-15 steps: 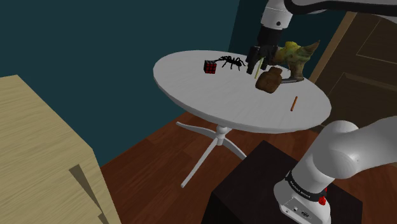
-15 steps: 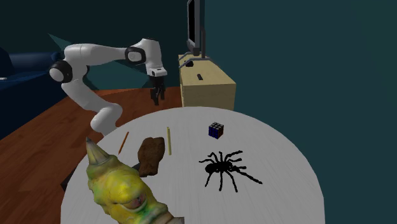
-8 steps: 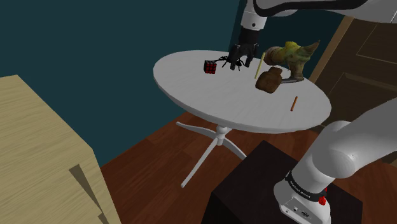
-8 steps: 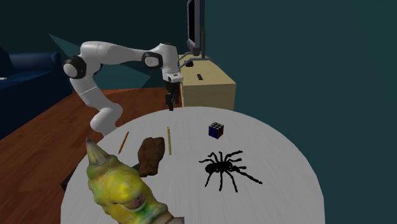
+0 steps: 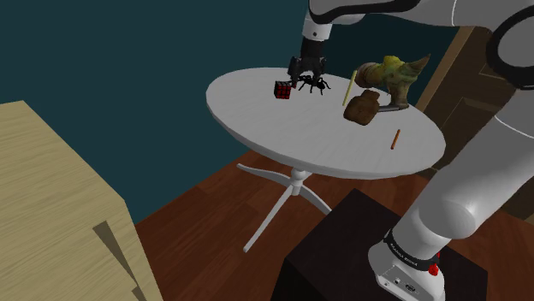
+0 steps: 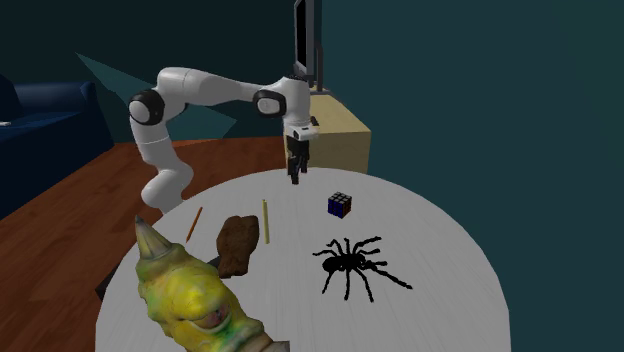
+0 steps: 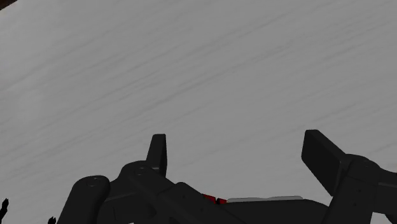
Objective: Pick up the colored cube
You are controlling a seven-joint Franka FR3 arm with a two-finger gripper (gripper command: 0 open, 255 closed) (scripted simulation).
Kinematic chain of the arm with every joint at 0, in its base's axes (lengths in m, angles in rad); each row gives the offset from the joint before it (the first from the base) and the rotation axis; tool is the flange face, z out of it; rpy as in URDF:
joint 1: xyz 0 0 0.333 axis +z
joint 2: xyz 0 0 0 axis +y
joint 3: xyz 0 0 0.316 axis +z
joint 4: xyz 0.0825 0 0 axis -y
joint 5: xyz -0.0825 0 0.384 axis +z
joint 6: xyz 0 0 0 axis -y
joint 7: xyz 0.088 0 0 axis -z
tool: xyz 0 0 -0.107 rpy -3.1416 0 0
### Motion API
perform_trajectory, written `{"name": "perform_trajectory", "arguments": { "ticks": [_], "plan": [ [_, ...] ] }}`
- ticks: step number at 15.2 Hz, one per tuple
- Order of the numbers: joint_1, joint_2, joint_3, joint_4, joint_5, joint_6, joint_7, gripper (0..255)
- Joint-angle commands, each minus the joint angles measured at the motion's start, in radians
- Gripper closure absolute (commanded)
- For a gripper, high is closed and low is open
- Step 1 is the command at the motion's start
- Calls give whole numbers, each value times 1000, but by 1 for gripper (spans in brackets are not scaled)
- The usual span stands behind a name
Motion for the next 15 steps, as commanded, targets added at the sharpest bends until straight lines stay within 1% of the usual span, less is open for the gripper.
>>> {"name": "perform_trajectory", "arguments": {
  "ticks": [1, 4, 7, 9, 11, 12, 15],
  "plan": [
    [-7, 90, -8, 90, 12, -2, 2, 0],
    [-21, 219, -20, 230, 32, -21, 2, 0],
    [-39, 356, -29, 396, 54, -55, 3, 0],
    [-54, 456, -34, 526, 71, -90, 5, 0],
    [-73, 569, -36, 684, 88, -138, 9, 0],
    [-74, 570, -36, 686, 88, -139, 9, 0],
    [-71, 559, -36, 627, 86, -92, 9, 0]
  ]
}}
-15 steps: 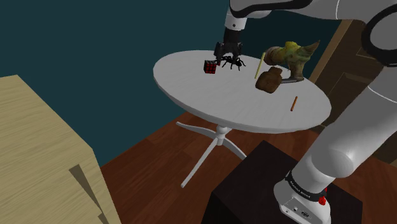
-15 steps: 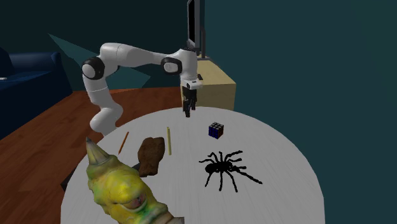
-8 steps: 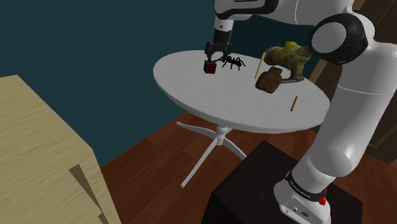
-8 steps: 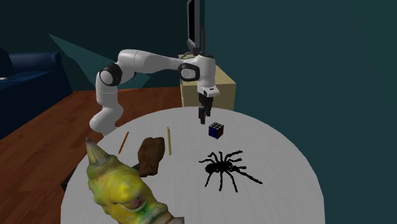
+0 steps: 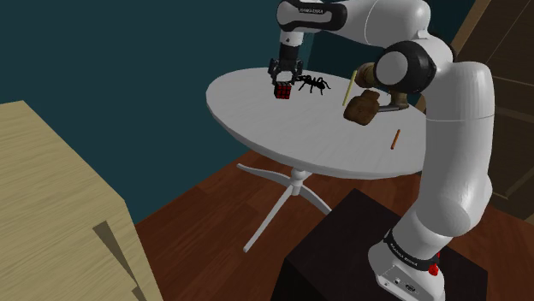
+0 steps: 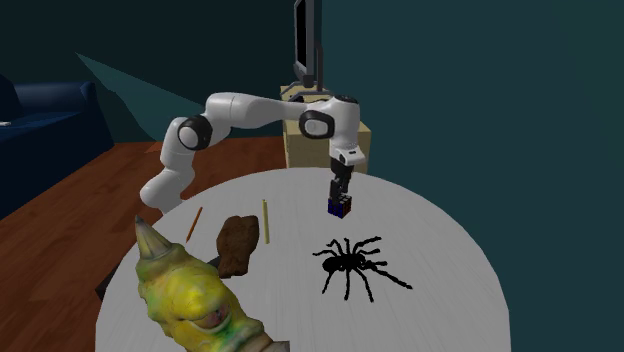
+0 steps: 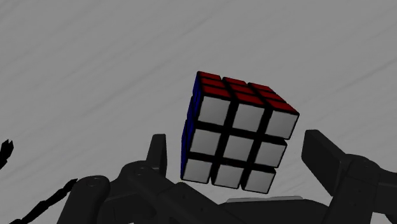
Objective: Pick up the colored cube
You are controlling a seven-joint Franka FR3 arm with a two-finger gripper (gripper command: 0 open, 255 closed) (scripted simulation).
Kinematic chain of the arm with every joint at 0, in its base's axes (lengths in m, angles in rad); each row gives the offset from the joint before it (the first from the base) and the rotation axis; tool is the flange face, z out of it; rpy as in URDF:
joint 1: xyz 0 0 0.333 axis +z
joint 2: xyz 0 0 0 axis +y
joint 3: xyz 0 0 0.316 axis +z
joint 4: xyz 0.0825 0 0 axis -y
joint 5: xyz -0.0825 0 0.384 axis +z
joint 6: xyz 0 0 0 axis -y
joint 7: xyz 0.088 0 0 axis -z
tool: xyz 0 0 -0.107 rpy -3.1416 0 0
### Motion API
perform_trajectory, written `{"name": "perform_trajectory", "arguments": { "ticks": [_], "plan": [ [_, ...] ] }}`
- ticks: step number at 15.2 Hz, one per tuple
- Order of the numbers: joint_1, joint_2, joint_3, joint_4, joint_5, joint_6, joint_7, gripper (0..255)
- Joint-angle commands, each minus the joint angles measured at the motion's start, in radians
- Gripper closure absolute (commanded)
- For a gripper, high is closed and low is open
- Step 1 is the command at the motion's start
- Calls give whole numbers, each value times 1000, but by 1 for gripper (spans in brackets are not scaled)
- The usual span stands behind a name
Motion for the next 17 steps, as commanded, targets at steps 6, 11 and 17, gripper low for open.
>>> {"name": "perform_trajectory", "arguments": {
  "ticks": [6, 11, 17],
  "plan": [
    [4, -11, 0, -94, -1, 83, 0, 0],
    [4, -14, 0, -99, -1, 85, 0, 255],
    [3, -10, 0, -78, -1, 69, 0, 255]
  ]
}}
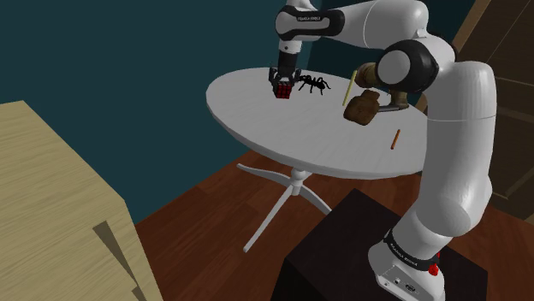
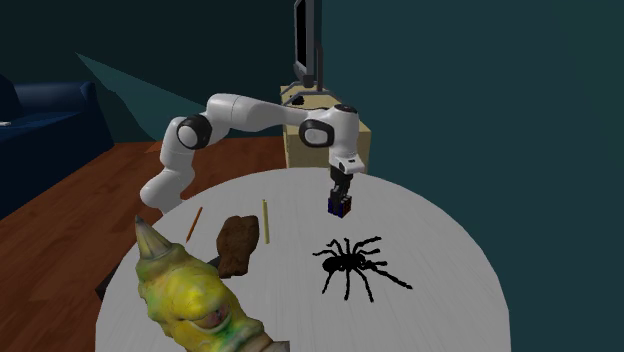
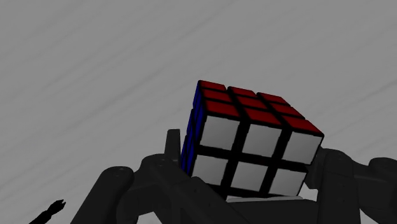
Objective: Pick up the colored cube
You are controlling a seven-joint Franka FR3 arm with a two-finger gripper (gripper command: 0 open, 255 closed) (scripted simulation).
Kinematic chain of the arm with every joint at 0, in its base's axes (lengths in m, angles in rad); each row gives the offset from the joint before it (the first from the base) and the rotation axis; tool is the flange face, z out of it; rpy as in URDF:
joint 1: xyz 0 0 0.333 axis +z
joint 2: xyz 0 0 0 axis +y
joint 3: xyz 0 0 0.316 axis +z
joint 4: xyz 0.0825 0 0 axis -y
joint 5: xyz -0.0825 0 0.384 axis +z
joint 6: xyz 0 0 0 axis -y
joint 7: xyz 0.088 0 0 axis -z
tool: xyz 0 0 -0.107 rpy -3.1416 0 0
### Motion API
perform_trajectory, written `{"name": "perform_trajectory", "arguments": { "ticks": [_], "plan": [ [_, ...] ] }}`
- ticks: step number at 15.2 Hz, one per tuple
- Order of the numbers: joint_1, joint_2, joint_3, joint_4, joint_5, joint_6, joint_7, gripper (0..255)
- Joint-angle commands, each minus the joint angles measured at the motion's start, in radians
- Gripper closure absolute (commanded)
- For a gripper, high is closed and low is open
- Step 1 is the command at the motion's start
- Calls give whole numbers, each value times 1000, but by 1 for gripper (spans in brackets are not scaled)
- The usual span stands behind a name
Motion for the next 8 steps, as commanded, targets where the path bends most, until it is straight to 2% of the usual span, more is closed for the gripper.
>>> {"name": "perform_trajectory", "arguments": {
  "ticks": [1, 8],
  "plan": [
    [-1, 5, 0, 27, 0, -23, 0, 255],
    [-8, 29, 0, 161, 3, -132, 1, 255]
  ]
}}
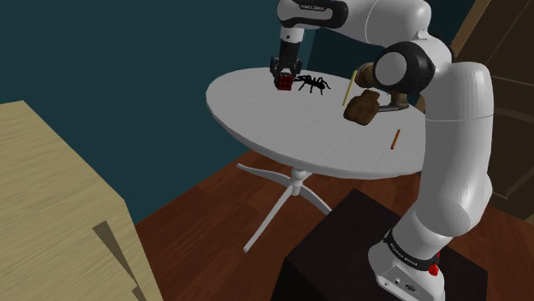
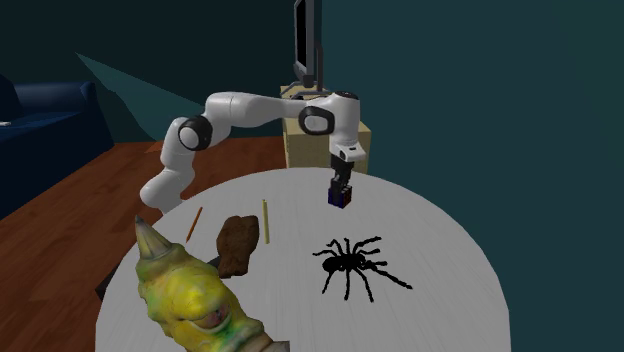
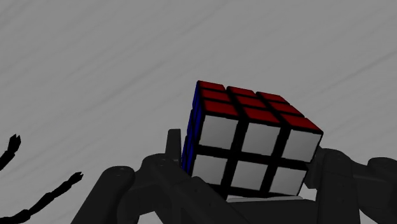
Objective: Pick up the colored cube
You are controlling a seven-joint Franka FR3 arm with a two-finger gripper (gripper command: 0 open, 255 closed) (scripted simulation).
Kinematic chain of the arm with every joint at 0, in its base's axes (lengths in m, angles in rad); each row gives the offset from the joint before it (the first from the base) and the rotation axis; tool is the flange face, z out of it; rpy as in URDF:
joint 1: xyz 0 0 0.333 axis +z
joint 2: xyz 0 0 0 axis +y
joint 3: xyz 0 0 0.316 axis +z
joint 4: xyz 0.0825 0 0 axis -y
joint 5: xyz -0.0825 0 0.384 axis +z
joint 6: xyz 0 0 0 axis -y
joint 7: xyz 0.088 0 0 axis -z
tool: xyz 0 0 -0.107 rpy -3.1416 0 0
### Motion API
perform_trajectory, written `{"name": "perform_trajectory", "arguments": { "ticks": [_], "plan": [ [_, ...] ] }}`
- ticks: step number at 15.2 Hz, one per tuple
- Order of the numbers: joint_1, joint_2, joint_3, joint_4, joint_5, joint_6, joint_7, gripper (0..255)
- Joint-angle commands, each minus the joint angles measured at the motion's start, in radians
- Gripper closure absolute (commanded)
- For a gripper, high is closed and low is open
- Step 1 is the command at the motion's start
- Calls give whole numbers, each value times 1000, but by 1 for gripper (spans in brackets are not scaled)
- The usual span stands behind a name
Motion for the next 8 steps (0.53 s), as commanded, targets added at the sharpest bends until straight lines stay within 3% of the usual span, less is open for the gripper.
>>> {"name": "perform_trajectory", "arguments": {
  "ticks": [1, 6, 8],
  "plan": [
    [-4, 16, 0, 54, 2, -38, -1, 255],
    [-12, 56, 1, 189, 6, -133, 0, 255],
    [-13, 58, 1, 194, 6, -136, 0, 255]
  ]
}}
